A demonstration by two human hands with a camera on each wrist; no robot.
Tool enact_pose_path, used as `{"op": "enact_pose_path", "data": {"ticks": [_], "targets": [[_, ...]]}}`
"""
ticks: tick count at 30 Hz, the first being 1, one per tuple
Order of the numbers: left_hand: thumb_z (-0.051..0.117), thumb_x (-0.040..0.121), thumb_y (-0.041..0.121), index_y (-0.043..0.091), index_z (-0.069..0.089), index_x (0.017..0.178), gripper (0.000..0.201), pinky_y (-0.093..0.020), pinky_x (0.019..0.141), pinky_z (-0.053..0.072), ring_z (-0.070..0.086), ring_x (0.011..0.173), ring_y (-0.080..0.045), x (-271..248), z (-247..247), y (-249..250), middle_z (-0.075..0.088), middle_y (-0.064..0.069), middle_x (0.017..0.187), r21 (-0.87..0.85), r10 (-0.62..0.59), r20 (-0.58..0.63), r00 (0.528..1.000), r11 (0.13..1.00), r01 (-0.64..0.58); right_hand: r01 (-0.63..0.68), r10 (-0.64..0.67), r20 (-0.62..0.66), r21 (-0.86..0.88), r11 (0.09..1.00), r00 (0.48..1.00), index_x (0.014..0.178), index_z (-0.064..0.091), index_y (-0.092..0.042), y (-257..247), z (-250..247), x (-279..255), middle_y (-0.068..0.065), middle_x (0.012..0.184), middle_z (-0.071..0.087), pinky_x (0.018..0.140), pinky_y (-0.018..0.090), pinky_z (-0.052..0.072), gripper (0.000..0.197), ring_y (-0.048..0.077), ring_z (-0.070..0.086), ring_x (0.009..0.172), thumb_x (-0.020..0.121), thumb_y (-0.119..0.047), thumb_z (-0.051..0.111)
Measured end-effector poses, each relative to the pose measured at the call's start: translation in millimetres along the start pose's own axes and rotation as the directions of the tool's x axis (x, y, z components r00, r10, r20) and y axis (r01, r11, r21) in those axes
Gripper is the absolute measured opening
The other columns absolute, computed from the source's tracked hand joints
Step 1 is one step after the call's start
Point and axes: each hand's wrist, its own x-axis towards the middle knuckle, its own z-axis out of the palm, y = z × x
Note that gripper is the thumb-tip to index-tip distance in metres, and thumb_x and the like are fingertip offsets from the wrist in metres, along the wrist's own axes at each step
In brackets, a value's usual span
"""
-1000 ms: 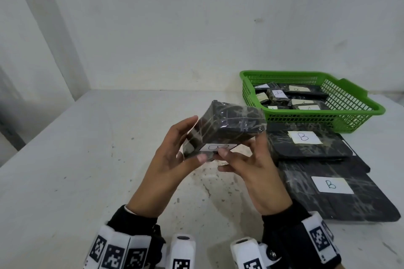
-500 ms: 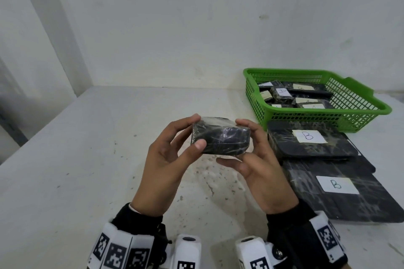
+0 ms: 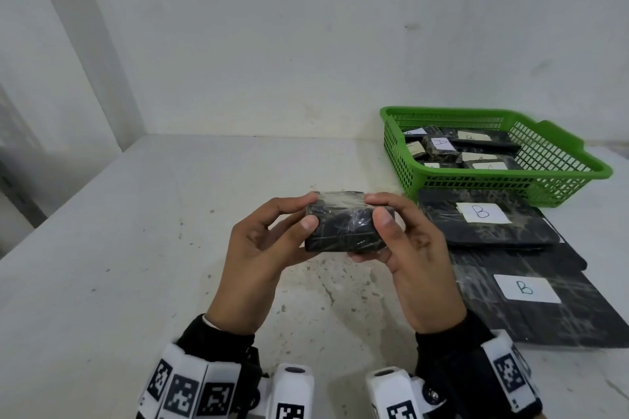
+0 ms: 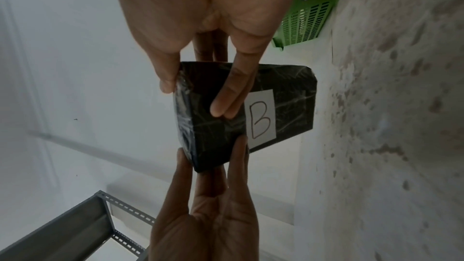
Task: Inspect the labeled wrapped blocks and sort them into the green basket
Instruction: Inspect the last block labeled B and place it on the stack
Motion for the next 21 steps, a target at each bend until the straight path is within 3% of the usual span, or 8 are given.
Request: {"op": "enact_pose_path", "data": {"ticks": [3, 5, 8, 12, 16, 21], "targets": [[0.073, 0.076, 0.017, 0.0, 0.067, 0.102, 0.031, -0.034, 0.072, 0.06, 0.071, 0.101, -0.026, 1.1, -0.6, -2.3, 0.074, -0.004, 0.11, 0.004, -0.009, -0.032, 0.999, 1.0, 0.009, -0.074, 0.074, -0.001, 0.005, 0.997, 0.997, 0.106, 0.067, -0.012, 0.3, -0.5, 0.9, 0.007, 0.107, 0.069, 0.063, 0.036, 0.058, 0.043, 0.025, 0.07, 0.093, 0.08, -0.045, 0.071], [0.076, 0.073, 0.022, 0.002, 0.068, 0.102, 0.035, -0.034, 0.072, 0.06, 0.071, 0.102, -0.025, 0.4, -0.2, -2.6, 0.074, -0.003, 0.111, 0.004, -0.003, -0.022, 1.0, 1.0, 0.003, -0.089, 0.089, -0.011, 0.004, 0.996, 0.996, 0.106, 0.067, -0.014, -0.1, 0.3, 1.3, 0.009, 0.112, 0.068, 0.063, 0.036, 0.058, 0.05, 0.026, 0.07, 0.096, 0.077, -0.054, 0.071], [0.076, 0.067, 0.028, 0.007, 0.068, 0.097, 0.038, -0.04, 0.075, 0.061, 0.07, 0.105, -0.026, -0.3, 0.6, -2.8, 0.074, -0.003, 0.112, -0.007, -0.015, 0.0, 1.0, 1.0, 0.015, -0.048, 0.047, -0.048, -0.012, 0.999, 0.998, 0.105, 0.067, -0.009, -0.1, 0.7, 0.8, 0.005, 0.106, 0.068, 0.06, 0.034, 0.058, 0.041, 0.022, 0.07, 0.09, 0.083, -0.043, 0.068], [0.079, 0.062, 0.024, 0.017, 0.072, 0.082, 0.022, -0.04, 0.074, 0.061, 0.07, 0.105, -0.027, 0.0, 0.6, -3.9, 0.075, -0.005, 0.108, -0.03, -0.015, -0.004, 1.0, 0.999, 0.015, -0.016, 0.015, -0.034, -0.029, 0.999, 0.999, 0.104, 0.066, -0.008, 0.4, 0.9, -0.9, -0.002, 0.108, 0.067, 0.062, 0.034, 0.058, 0.039, 0.019, 0.07, 0.092, 0.082, -0.04, 0.064], [0.079, 0.062, 0.025, 0.018, 0.073, 0.083, 0.023, -0.043, 0.074, 0.061, 0.07, 0.105, -0.028, -0.3, 1.3, -4.1, 0.075, -0.005, 0.109, -0.023, -0.015, -0.023, 1.0, 1.0, 0.014, -0.08, 0.08, -0.023, -0.002, 0.997, 0.997, 0.105, 0.066, -0.013, 1.2, 1.4, -0.1, 0.006, 0.119, 0.061, 0.066, 0.036, 0.058, 0.048, 0.022, 0.068, 0.101, 0.075, -0.05, 0.075], [0.082, 0.061, 0.021, 0.006, 0.068, 0.098, 0.042, -0.031, 0.073, 0.059, 0.068, 0.111, -0.027, -1.7, 3.6, -2.0, 0.073, -0.007, 0.113, -0.007, -0.012, -0.005, 1.0, 1.0, 0.012, -0.071, 0.071, -0.029, -0.008, 0.997, 0.997, 0.107, 0.062, -0.007, -0.1, 1.4, -1.3, 0.016, 0.123, 0.059, 0.063, 0.032, 0.058, 0.031, 0.026, 0.072, 0.095, 0.082, -0.022, 0.072]]}}
